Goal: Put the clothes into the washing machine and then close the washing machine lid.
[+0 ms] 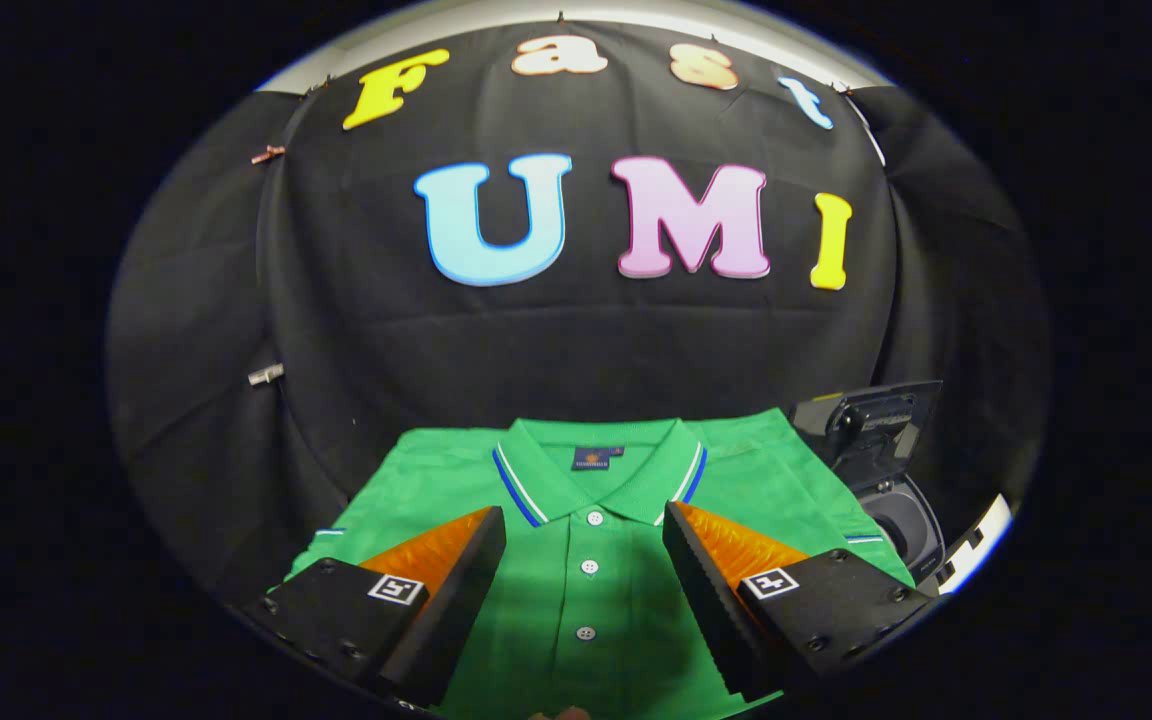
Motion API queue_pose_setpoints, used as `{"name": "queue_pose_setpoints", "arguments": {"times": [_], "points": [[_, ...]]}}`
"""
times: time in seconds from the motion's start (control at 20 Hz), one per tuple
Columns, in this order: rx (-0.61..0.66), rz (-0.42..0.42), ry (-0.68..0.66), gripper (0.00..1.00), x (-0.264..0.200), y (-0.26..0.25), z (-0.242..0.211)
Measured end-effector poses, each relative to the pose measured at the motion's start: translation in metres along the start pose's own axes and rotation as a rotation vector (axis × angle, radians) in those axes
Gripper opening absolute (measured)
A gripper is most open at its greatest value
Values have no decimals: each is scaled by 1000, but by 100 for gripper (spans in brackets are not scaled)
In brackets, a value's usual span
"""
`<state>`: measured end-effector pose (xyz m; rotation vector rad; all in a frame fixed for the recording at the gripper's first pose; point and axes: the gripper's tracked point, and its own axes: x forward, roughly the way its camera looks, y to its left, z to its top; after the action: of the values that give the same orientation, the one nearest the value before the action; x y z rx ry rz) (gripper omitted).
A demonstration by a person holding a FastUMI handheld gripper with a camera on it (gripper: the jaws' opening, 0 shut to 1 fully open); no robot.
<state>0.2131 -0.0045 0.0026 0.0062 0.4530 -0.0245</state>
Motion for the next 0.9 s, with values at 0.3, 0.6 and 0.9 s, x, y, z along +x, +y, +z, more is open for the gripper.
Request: {"name": "queue_pose_setpoints", "arguments": {"times": [0.3, 0.6, 0.9], "points": [[28, -15, 278, 100, 17, -4, -23], [-17, -32, 486, 98, 21, -7, -27], [15, -95, 511, 57, 25, -25, -24]]}}
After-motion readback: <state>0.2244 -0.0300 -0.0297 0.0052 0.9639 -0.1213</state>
